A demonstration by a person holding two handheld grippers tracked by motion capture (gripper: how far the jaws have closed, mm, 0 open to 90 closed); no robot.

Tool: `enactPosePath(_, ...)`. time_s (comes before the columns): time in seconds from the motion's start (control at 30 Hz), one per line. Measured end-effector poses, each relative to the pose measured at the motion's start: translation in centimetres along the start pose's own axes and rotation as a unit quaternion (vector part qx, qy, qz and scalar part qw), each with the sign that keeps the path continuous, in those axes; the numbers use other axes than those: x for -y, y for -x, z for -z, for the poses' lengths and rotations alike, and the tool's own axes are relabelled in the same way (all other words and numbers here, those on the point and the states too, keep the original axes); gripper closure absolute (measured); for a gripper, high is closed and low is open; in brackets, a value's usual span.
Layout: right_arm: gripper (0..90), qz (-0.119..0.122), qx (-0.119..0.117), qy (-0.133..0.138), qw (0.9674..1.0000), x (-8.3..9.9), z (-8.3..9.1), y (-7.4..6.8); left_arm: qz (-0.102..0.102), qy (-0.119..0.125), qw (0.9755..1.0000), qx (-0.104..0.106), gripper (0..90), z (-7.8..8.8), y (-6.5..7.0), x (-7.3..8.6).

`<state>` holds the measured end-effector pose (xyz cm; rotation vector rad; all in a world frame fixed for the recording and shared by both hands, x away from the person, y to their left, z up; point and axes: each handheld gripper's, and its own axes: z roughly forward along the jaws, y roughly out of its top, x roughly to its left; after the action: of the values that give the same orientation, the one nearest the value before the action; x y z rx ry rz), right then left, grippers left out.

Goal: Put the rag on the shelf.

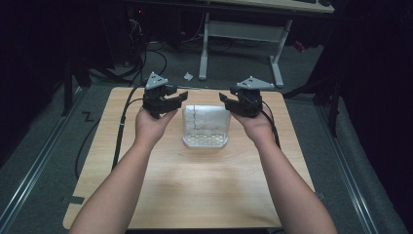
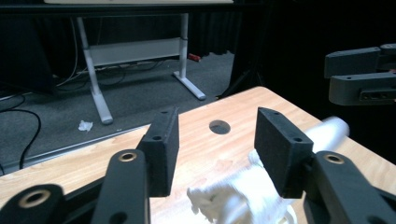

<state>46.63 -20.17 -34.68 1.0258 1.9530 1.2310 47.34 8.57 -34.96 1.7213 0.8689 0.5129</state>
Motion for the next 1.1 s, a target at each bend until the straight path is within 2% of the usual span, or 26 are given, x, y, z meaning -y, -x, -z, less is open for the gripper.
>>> enactPosePath(0.07, 49.0, 0.01, 0.008, -0.007, 0.9999, 0.4, 0.6, -0.3, 0.005, 0.004, 0.9999, 0.009, 45.9, 0.9, 0.4, 0.6)
enactPosePath(0.13, 46.6, 0.023, 0.013, -0.007, 0.9996, 1.0, 1.2, -0.5, -0.002, 0.003, 0.9999, 0.011, 45.0, 1.7, 0.8, 1.4)
enactPosePath(0.2, 45.0, 0.025, 0.01, -0.005, 0.9996, 1.5, 1.8, -0.6, -0.008, 0.002, 0.9999, 0.011, 43.7, 2.5, 1.1, 2.4)
enactPosePath(0.33, 41.1, 0.009, -0.007, -0.006, 0.9999, 2.9, 3.0, -0.7, -0.005, -0.007, 0.9998, 0.018, 40.2, 4.2, 1.4, 4.5)
enactPosePath(0.43, 39.5, 0.003, -0.016, -0.008, 0.9998, 4.2, 3.9, -0.8, -0.013, -0.018, 0.9996, 0.019, 36.7, 5.3, 1.9, 6.7)
enactPosePath(0.57, 36.1, -0.011, -0.032, -0.017, 0.9993, 6.4, 5.1, -1.0, 0.005, -0.039, 0.9987, 0.033, 34.2, 6.2, 1.9, 9.9)
enactPosePath(0.73, 32.6, -0.018, -0.062, -0.045, 0.9969, 10.0, 6.1, -1.8, 0.022, -0.079, 0.9956, 0.046, 33.6, 6.6, 2.1, 14.3)
enactPosePath(0.83, 28.8, -0.024, -0.075, -0.045, 0.9959, 12.6, 6.6, -2.5, 0.029, -0.097, 0.9934, 0.054, 33.1, 6.6, 2.5, 16.8)
enactPosePath(0.97, 26.1, -0.053, -0.084, -0.068, 0.9928, 16.4, 6.8, -3.6, 0.027, -0.115, 0.9918, 0.05, 31.2, 6.6, 2.8, 19.9)
enactPosePath(1.03, 22.7, -0.063, -0.088, -0.086, 0.9904, 18.2, 7.0, -4.2, 0.029, -0.132, 0.989, 0.059, 30.9, 6.7, 3.1, 20.8)
enactPosePath(1.07, 21.0, -0.065, -0.084, -0.1, 0.9893, 19.0, 7.1, -4.5, 0.031, -0.135, 0.9882, 0.066, 30.1, 6.8, 3.3, 20.9)
enactPosePath(1.1, 20.0, -0.066, -0.077, -0.104, 0.9894, 19.8, 7.3, -4.8, 0.028, -0.133, 0.9882, 0.071, 29.7, 6.8, 3.5, 20.9)
